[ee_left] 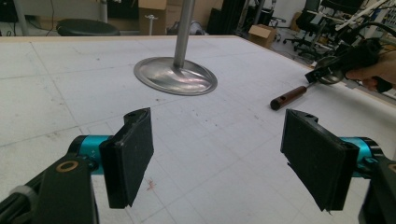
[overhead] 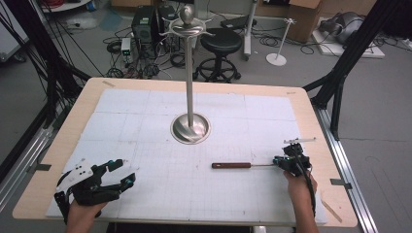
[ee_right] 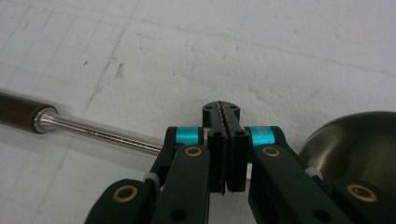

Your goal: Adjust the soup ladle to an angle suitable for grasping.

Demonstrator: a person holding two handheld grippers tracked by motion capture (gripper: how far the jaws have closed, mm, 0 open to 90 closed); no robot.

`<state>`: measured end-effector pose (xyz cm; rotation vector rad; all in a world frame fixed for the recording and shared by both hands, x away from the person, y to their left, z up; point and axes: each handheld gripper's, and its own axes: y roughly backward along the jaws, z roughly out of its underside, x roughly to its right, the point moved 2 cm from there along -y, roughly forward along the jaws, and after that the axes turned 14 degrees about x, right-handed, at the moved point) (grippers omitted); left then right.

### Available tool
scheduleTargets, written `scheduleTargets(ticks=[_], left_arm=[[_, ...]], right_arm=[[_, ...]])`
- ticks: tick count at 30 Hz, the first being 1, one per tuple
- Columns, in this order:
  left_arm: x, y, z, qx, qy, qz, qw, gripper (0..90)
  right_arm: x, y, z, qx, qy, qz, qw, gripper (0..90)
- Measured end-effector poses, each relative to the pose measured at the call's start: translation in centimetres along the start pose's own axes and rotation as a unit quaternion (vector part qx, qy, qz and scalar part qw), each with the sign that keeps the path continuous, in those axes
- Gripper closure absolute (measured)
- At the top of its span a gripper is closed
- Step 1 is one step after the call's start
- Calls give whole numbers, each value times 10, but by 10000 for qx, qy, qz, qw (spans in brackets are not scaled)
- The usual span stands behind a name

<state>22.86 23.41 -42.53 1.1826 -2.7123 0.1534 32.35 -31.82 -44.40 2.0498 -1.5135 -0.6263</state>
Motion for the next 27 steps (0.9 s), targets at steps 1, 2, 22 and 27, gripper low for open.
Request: scheduleTargets(ticks=[1,2,22,27], left_arm=[[0,0,0,0,2,-1,10000,257],[0,0,0,0,2,-1,10000,257],[0,0,-1,26,21,16,10000,257],[0,0,-1,29,28,0,10000,257]], right_arm=[[-1,3,2,-1,-26,-4,10000,895],[-1,4,4,7,-10,3,10000,896],[-18,43,38,88,45,-128,9999,895],[-23,51,43,110,92,-187,9997,895]])
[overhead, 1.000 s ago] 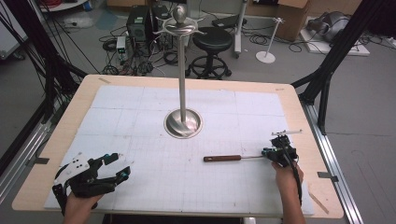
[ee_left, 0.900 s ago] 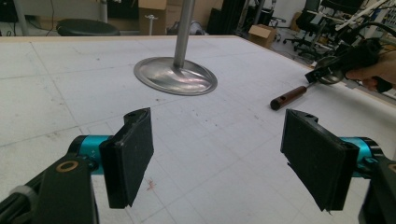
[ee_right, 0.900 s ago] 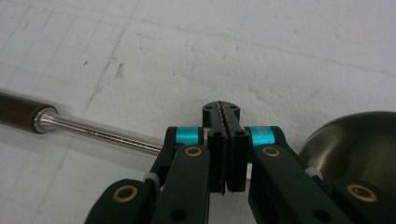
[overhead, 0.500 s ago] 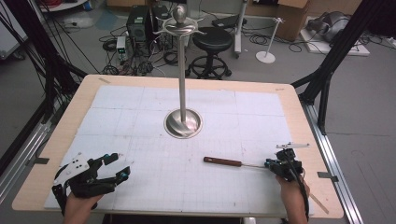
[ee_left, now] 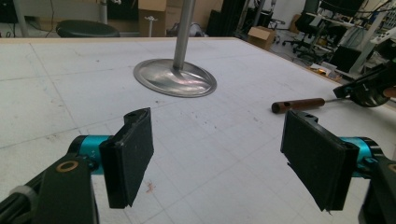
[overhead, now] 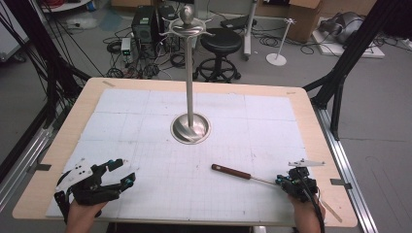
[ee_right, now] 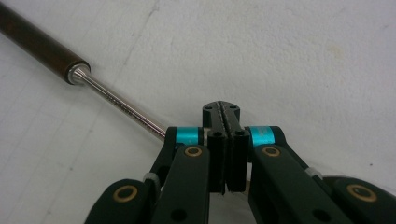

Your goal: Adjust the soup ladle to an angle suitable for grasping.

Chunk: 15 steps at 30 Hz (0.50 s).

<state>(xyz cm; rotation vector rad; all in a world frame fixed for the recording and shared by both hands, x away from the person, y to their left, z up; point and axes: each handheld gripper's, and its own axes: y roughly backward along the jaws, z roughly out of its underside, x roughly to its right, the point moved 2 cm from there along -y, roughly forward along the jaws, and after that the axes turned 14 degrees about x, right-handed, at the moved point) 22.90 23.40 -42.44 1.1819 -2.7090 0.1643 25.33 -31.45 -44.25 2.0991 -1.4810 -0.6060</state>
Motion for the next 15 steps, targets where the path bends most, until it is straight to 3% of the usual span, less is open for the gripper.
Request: scheduleTargets(ticks=[7,10,11,15], left_arm=[[0,0,0,8,-5,7,10000,257],[0,-1,0,0,-1,4,10000,257],[0,-1,0,0,-1,4,10000,257],[0,-2,1,-17,-18,22,10000,257]], right_arm=[[-2,6,2,36,-99,-99,9999,894],[-3,12,1,89,-30,-89,9999,893],[-4,15,-1,264,78,4,9996,893],[-20,18,-11,719,370,-275,9963,893]])
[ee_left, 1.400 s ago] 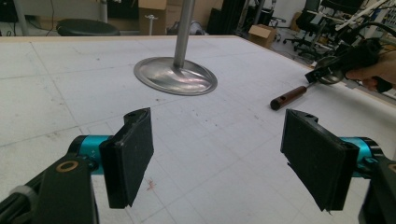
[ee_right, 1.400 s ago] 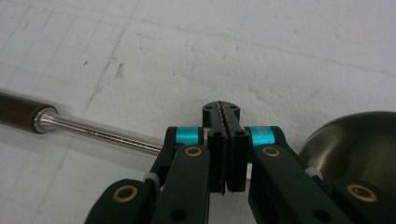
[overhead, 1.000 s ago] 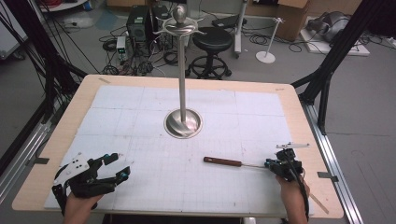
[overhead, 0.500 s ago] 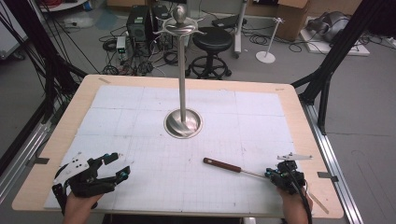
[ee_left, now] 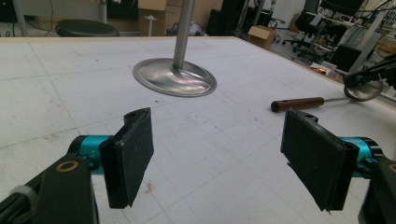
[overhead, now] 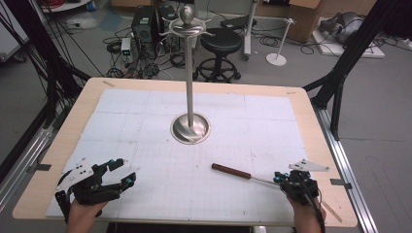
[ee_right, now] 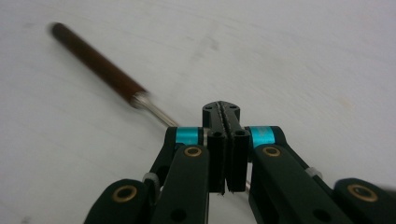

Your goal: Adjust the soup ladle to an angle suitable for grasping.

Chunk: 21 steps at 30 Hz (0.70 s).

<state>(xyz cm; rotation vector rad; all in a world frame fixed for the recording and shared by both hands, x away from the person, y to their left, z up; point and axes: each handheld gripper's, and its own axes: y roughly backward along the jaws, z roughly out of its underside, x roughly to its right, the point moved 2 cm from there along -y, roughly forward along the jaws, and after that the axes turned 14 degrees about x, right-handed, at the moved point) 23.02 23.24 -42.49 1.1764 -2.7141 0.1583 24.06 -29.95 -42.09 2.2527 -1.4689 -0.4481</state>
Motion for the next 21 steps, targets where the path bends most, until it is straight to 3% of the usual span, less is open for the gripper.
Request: scheduleTargets(ticks=[1,2,3,4,6,7,10,16,19,21], left_arm=[[0,0,0,0,0,0,10000,257],[1,0,0,7,4,-1,10000,257],[1,0,0,7,4,-1,10000,257],[1,0,0,6,7,0,10000,257],[1,0,0,-2,-14,12,10000,257],[1,0,0,-2,-14,12,10000,257],[0,1,-1,39,14,-9,10000,257],[0,3,-2,69,8,-10,10000,257],[-1,3,-2,67,7,-1,10000,257],[-1,3,-2,64,11,1,10000,257]], right_arm=[[0,0,0,0,0,0,10000,893],[-16,-6,-5,116,185,-287,9994,893],[-16,-6,-5,116,185,-287,9994,893],[-36,-17,-9,201,444,-644,9967,893],[-53,-25,-12,186,636,-849,9942,893],[-53,-25,-12,186,636,-849,9942,893],[-86,-47,-18,77,928,-1292,9872,893],[-113,-74,-13,-107,1132,-1554,9813,893],[-115,-82,-9,-203,1218,-1504,9809,893],[-113,-85,-8,-204,1147,-1475,9822,893]])
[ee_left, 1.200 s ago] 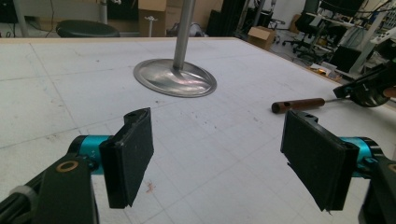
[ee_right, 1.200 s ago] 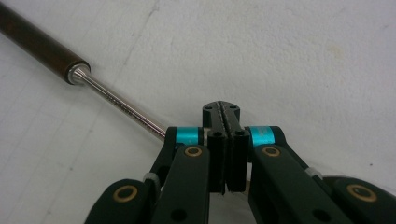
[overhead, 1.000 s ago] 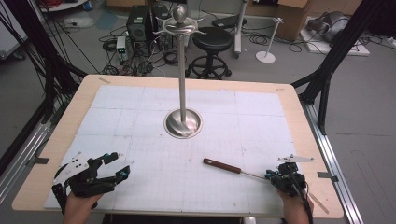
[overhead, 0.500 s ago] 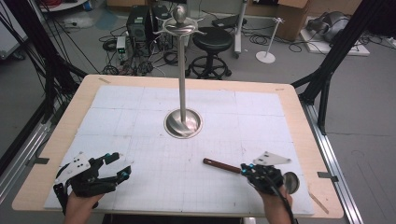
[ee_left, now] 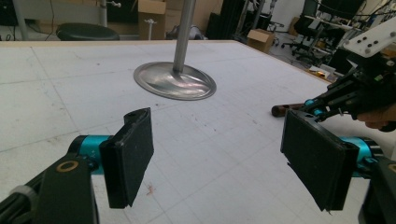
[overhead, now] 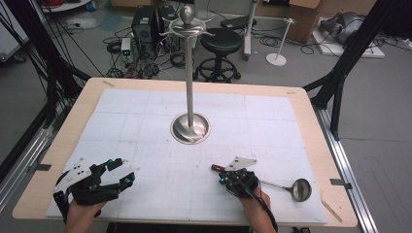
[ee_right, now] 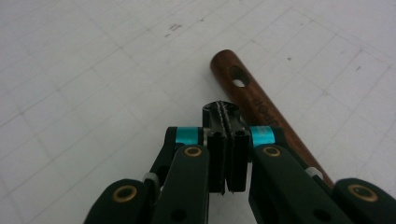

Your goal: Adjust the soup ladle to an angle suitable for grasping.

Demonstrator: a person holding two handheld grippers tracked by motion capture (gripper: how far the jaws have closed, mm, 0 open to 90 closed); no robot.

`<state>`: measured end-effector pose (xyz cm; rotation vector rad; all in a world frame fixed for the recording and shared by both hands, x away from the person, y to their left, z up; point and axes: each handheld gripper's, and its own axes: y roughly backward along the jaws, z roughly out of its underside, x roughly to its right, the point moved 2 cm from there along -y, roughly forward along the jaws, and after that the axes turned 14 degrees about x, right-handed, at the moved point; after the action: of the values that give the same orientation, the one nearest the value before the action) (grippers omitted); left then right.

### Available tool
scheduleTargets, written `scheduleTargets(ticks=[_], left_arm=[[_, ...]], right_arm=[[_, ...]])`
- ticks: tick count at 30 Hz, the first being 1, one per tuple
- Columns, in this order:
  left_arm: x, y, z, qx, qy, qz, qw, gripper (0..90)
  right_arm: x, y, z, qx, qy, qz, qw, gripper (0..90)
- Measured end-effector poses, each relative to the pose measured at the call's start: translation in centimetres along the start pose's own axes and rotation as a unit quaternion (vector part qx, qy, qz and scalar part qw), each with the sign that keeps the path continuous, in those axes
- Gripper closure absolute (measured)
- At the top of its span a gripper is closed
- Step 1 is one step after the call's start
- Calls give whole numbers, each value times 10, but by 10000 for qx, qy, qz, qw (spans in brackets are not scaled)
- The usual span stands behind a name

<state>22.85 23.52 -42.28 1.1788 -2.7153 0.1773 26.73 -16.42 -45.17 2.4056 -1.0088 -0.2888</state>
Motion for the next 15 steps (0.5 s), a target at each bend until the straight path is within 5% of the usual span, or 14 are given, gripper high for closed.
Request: scheduleTargets(ticks=[15], left_arm=[[-1,-1,0,10,15,-3,10000,258]], right_arm=[[12,-20,-10,-20,-55,458,9989,893]])
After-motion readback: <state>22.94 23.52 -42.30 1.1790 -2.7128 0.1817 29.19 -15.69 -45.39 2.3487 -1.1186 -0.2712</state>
